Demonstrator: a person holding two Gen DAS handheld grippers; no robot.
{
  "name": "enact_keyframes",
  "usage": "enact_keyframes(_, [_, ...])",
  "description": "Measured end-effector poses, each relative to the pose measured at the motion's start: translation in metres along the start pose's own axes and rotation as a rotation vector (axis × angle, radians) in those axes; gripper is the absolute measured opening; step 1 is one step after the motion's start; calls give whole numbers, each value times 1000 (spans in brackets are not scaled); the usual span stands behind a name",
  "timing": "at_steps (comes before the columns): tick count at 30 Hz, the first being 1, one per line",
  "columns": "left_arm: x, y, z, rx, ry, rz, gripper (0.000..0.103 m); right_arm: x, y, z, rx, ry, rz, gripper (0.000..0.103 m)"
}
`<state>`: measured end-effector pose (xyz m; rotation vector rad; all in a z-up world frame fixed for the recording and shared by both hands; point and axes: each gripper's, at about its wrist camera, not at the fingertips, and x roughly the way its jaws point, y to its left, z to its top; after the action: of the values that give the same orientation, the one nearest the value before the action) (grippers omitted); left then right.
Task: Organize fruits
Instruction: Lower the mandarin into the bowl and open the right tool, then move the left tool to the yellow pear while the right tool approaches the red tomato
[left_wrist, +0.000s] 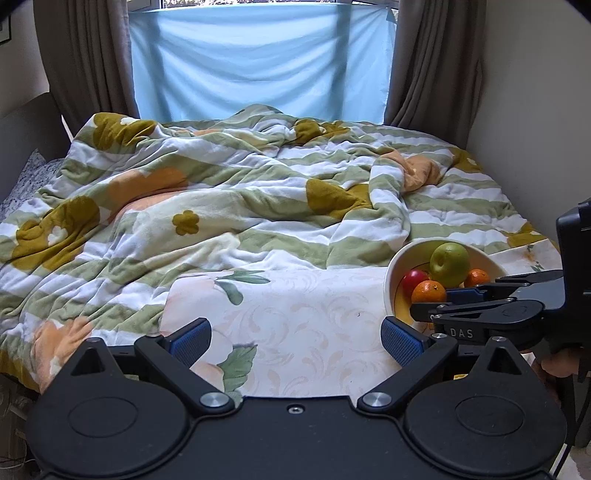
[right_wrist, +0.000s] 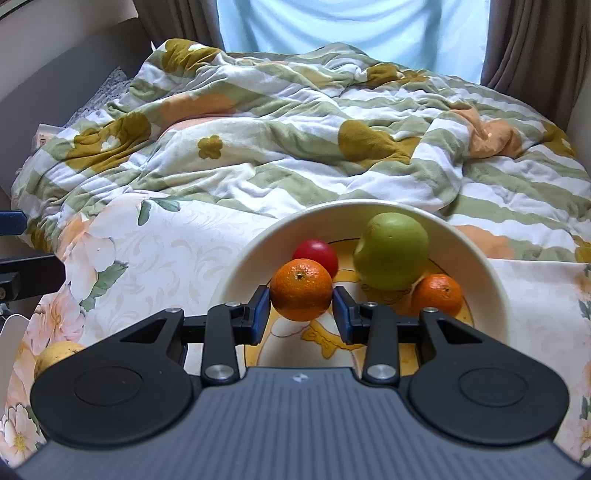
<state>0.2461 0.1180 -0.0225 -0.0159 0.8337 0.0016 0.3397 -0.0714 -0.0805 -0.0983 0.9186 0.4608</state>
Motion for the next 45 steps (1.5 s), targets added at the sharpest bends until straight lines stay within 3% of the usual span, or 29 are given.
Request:
enact_keyframes(7, [-4,2,-3,0,2,13,100,4,3,-1,-12,-4,21,54])
enact_keyframes(10, [-7,2,-4,-10,-1,15,100,0,4,-1,-20,-17,20,74])
enact_keyframes(12, [-11,1,-4,-15,-6,20,100,-9,3,-1,-23,-43,1,97])
enact_keyframes(14, [-16,0,-5,-21,-13,25,100,-20,2,-1,-28,-64,0,102])
enact_keyframes(29, [-98,-19,-14,-66,-150,66,100,-126,0,-10,-74,-160,-24,102])
enact_keyframes(45, [-162,-25,-68,-78,-272,78,100,-221,14,-65,-63,-248,-49,102])
